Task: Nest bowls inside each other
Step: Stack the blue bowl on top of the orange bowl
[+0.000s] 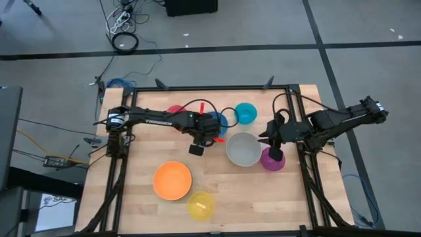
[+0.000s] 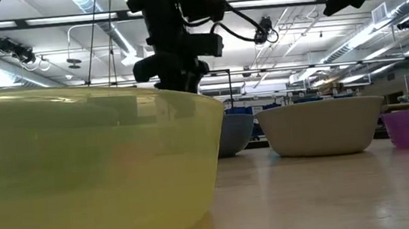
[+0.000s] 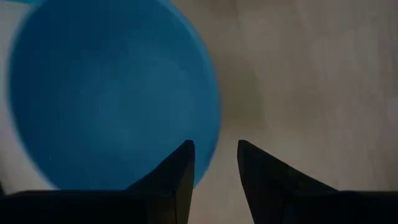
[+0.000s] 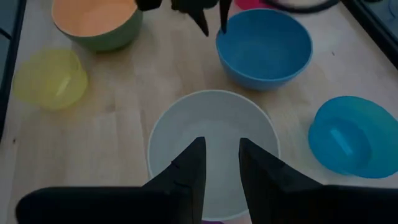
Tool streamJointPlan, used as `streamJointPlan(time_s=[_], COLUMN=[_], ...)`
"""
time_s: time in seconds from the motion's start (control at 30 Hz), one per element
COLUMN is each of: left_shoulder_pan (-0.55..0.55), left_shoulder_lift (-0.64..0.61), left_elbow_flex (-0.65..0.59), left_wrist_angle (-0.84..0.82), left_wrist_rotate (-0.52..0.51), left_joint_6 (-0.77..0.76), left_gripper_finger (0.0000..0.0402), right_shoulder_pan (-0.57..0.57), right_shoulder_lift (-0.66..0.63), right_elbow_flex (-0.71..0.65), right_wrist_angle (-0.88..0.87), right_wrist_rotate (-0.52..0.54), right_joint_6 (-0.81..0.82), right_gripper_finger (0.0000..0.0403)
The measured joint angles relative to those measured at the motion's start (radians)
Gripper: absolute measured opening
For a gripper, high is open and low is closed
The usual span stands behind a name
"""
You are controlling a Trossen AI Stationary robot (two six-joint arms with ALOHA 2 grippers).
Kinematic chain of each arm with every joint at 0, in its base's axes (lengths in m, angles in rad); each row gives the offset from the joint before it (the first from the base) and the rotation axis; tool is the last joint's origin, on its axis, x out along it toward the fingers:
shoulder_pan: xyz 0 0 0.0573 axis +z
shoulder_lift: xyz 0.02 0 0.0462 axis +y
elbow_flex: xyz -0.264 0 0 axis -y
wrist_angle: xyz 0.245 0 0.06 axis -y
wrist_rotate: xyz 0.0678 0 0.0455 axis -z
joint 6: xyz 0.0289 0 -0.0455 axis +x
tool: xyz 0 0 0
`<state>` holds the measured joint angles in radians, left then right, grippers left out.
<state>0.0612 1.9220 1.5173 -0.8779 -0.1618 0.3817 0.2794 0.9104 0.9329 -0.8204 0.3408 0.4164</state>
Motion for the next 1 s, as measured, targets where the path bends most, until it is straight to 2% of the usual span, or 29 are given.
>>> streamJointPlan(time_s=[0.33, 0.4, 0.5, 0.6, 0.73, 0.83, 1.0], left_shoulder_pan=[0.025, 0.027, 0.029, 0.024, -0.023, -0.072, -0.221], left_shoulder_lift=[0.088, 0.091, 0.089, 0.089, 0.086, 0.084, 0.083], left_elbow_flex=[0.0, 0.0, 0.016, 0.071, 0.228, 0.359, 0.411], left_wrist_angle=[0.066, 0.079, 0.063, 0.023, -0.161, -0.367, -0.623], left_wrist_rotate=[-0.004, -0.003, -0.003, -0.037, -0.096, -0.06, -0.006], left_joint_6=[-0.019, -0.017, -0.015, -0.03, -0.072, -0.151, -0.334], left_gripper_finger=[0.0123, 0.0098, 0.0026, 0.0009, 0.0006, 0.0004, 0.0003], right_shoulder_pan=[0.0, 0.0, 0.0, 0.0, 0.0, 0.0, 0.012], right_shoulder_lift=[0.005, 0.005, 0.005, 0.005, 0.005, 0.005, 0.003], right_elbow_flex=[0.0, 0.0, 0.0, 0.0, 0.0, 0.0, -0.006], right_wrist_angle=[0.0, 0.001, 0.0, -0.001, -0.009, -0.01, -0.008], right_wrist_rotate=[-0.002, -0.002, -0.001, 0.007, 0.009, 0.011, 0.013], right_joint_6=[-0.003, -0.006, -0.01, -0.017, -0.018, -0.016, -0.001], right_gripper_finger=[0.0084, 0.0084, 0.0084, 0.0084, 0.0084, 0.0084, 0.0084])
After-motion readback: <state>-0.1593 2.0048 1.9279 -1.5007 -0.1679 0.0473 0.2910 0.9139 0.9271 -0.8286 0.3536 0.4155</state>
